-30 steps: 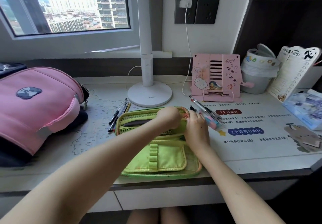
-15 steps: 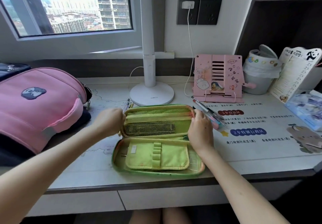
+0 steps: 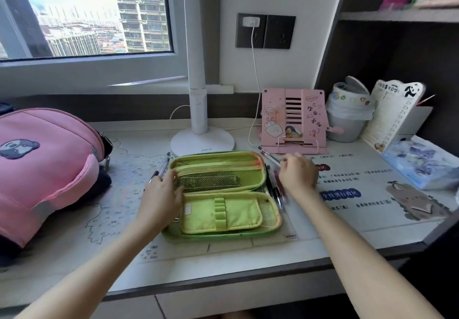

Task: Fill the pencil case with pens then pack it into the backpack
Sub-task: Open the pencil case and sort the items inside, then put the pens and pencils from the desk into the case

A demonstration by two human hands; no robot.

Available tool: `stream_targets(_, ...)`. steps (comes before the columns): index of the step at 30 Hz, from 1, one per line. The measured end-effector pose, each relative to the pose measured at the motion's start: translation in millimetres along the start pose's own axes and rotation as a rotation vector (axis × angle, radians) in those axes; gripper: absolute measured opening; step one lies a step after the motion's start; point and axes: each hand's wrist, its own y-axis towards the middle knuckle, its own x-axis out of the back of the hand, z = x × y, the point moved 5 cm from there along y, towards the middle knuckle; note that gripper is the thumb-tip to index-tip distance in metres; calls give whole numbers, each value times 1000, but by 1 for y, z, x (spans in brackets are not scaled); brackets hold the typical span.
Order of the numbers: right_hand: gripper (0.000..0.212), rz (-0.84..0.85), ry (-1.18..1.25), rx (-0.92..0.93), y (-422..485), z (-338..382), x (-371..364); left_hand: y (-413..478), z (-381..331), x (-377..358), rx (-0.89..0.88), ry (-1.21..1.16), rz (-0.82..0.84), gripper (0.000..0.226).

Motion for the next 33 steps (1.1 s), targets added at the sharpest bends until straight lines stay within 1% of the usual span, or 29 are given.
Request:
stream_targets(2,48,236,-112,22,1,-15,-12,1,0,-2,-25,2,-42,38)
stream_targets(3,60,352,-97,39,-1,-19,-19,2,0,-2,-14,-20,-63,36)
stream_targets(4,69,430,-57,51,-3,-19,-25,4,0,-1,10,-55,-82,35)
stream_targets(5,73,465,-22,53,-5,-20,-29,7,0,-1,42,-95,-89,37)
stream_targets(8,75,445,-1,26,-4,-20,-36,20,3,-5,166,-216,-44,46)
stream_targets(10,74,432,10,15,-3,-16,-38,27,10,-4,302,-362,-37,40)
stream_targets(11,74,431,22,19,-3,-13,-38,29,14,-1,356,-431,-62,35)
stream_targets(12,75,432,29,25,-4,-8,-39,29,18,4,371,-463,-106,29)
stream_targets(14,81,450,11,51,-7,0,-40,30,23,18,346,-442,-223,21)
stream_targets(17,95,476,-84,81,-15,10,-45,30,31,42,328,-429,-328,21)
stream_targets(19,91,417,-96,12,-15,12,-42,32,31,50,311,-415,-348,22)
stream_targets(21,76,366,-123,-33,-11,9,-35,36,25,48,306,-420,-339,22)
stream_targets(26,53,339,-236,-65,-2,-20,-22,49,7,8,428,-456,-198,20)
stream_targets(30,51,325,-256,-77,0,-41,-15,58,-19,-27,471,-442,-66,22)
stream_targets(33,48,305,-236,-64,-2,-50,-13,62,-22,-37,473,-389,-26,28)
